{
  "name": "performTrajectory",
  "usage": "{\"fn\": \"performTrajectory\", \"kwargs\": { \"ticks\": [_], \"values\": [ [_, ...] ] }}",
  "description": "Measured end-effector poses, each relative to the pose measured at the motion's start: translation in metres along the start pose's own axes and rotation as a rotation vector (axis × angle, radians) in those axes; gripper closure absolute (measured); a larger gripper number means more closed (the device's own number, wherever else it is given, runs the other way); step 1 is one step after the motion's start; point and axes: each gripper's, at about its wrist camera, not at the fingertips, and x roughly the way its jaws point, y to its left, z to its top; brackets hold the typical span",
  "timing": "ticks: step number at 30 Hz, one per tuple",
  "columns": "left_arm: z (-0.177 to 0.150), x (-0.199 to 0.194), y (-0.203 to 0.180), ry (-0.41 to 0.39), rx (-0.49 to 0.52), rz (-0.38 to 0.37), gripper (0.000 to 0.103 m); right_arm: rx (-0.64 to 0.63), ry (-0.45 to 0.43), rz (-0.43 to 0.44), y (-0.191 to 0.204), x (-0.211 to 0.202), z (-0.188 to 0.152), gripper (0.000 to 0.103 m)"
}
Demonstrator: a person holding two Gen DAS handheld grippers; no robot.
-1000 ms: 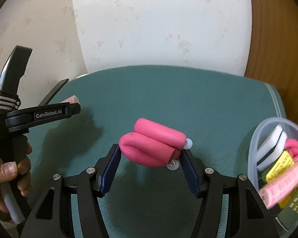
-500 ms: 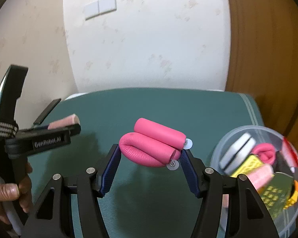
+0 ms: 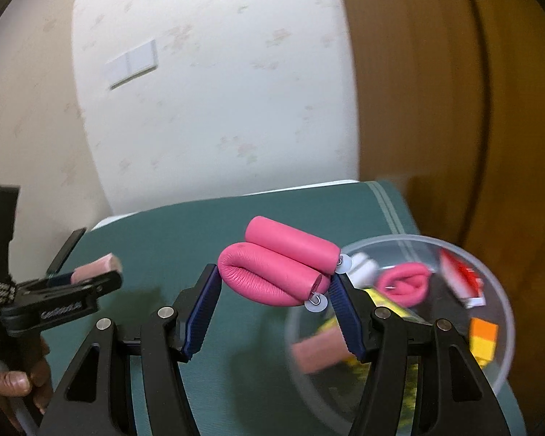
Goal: Organize objects
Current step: 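Carry pink coil and pink roller over the clear bowl with both grippers, then open both grippers to drop the coil and roller into the bowl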
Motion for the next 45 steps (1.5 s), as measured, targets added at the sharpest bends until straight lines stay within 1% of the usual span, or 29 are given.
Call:
{"fn": "performTrajectory", "kwargs": {
  "ticks": [7,14,21,25,31,38,45],
  "values": [
    [-0.004,-0.008,-0.024,-0.009,0.039,-0.021,0.026,0.039,-0.011,-0.067,-0.041,-0.006,0.003,0.041],
    [-0.002,-0.012,-0.054,-0.014,0.086,-0.045,0.026,0.092,-0.010,-0.111,-0.083,-0.015,-0.001,0.041],
    [0.002,-0.011,-0.087,0.000,0.121,-0.105,0.026,0.106,0.010,-0.149,-0.118,-0.023,-0.009,0.041],
    [0.005,-0.008,-0.107,0.013,0.145,-0.141,0.026,0.106,0.039,-0.143,-0.132,-0.030,-0.019,0.041],
    [0.012,-0.006,-0.144,0.015,0.200,-0.190,0.026,0.077,0.083,-0.106,-0.138,-0.036,-0.033,0.041],
    [0.016,-0.006,-0.190,0.013,0.271,-0.262,0.026,0.071,0.097,-0.075,-0.142,-0.038,-0.042,0.041],
    [0.020,0.006,-0.225,0.024,0.310,-0.312,0.025,0.071,0.112,-0.042,-0.140,-0.032,-0.043,0.041]
  ]
}}
